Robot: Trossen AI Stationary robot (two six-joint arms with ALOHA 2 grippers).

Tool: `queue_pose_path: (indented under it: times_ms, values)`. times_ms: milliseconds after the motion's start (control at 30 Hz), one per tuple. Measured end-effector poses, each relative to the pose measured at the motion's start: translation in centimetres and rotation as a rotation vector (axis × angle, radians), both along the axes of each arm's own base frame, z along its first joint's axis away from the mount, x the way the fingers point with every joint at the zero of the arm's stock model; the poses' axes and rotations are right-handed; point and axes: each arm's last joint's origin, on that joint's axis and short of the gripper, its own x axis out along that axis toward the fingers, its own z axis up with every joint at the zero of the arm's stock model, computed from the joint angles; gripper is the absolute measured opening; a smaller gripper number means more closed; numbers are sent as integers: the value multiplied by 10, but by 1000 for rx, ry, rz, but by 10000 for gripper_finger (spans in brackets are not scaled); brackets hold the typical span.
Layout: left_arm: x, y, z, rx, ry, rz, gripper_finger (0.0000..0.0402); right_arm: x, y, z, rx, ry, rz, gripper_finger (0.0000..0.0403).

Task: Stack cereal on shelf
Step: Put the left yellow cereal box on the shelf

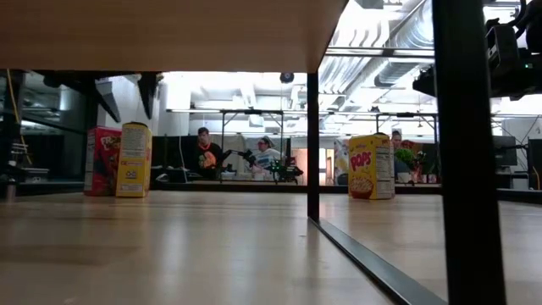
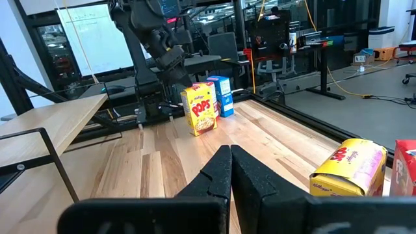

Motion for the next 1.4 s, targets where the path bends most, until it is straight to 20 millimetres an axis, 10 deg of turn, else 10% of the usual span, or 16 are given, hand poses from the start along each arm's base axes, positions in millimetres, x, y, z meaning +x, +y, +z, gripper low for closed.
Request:
queue_pose_path:
  times_ms: [733, 1067, 1233, 1400]
  values:
    - [32, 7, -33, -19, 79, 23, 248, 0, 0, 0, 0, 0, 0, 0]
    - [33, 8, -37, -12, 113, 18, 138, 0, 0, 0, 0, 1, 0, 0]
    - [22, 4, -18, -43, 70, -74, 107, 0, 0, 0, 0, 1, 0, 0]
    - [2, -3, 42, 17, -45, -328, 112, 0, 0, 0, 0, 0, 0, 0]
